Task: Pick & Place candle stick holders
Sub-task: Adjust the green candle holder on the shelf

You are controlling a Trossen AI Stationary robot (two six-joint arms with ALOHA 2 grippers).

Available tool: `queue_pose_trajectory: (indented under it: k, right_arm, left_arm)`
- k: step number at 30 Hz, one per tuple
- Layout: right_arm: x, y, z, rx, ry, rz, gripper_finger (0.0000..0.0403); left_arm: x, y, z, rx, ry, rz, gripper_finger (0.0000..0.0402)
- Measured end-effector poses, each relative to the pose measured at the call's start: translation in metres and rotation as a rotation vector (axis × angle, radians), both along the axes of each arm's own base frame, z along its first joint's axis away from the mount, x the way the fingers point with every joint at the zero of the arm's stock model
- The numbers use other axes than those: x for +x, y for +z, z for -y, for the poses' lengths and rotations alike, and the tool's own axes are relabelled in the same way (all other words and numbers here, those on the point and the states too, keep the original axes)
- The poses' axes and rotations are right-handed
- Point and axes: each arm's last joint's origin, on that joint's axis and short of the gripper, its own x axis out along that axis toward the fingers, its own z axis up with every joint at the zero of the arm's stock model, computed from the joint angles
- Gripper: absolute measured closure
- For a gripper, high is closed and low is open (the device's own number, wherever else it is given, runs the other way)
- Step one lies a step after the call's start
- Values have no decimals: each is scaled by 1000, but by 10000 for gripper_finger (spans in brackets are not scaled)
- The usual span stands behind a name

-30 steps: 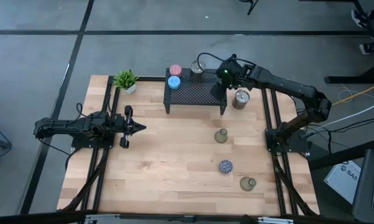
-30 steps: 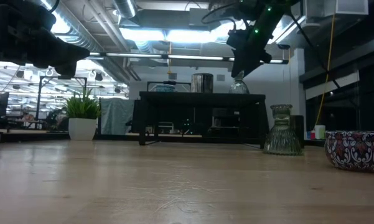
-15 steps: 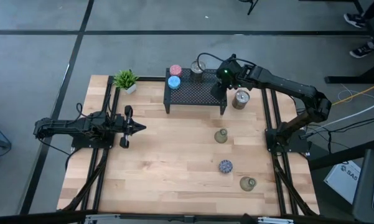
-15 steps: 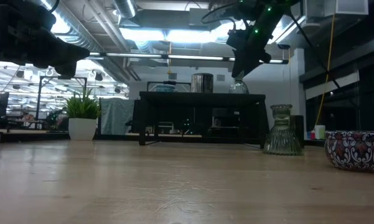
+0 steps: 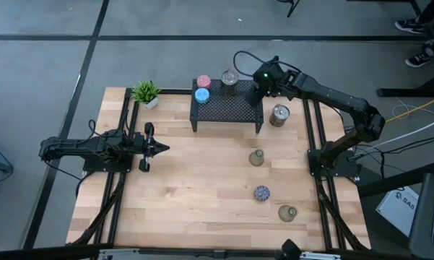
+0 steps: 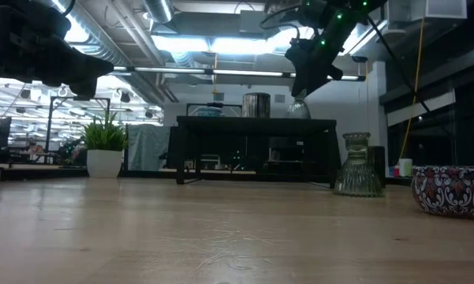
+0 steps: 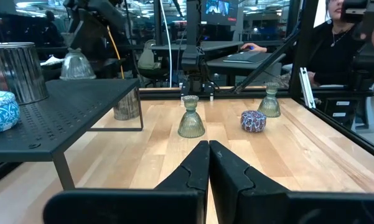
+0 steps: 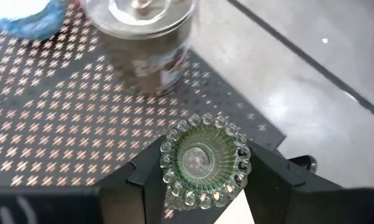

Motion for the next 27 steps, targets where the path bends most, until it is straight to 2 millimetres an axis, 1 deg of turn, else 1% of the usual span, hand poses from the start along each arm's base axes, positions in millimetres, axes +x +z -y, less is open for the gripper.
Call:
queue_pose_trajectory:
  k: [9, 17, 19, 24, 27]
  right_arm:
    - [-4, 5, 16, -68, -44, 44, 230]
    - [-2, 0, 33, -73, -83, 49, 230]
    - [-1, 4, 38, -70, -90, 48, 230]
    - [1, 29, 45, -60, -81, 73, 230]
    - [3, 32, 46, -38, -80, 44, 230]
  left_arm:
    - [0, 0, 0, 0, 0, 0, 396]
    - [0, 0, 0, 0, 0, 0, 394]
    - [0, 0, 0, 0, 0, 0, 395]
    - [0, 0, 0, 0, 0, 0, 394]
    - [0, 0, 0, 0, 0, 0, 394]
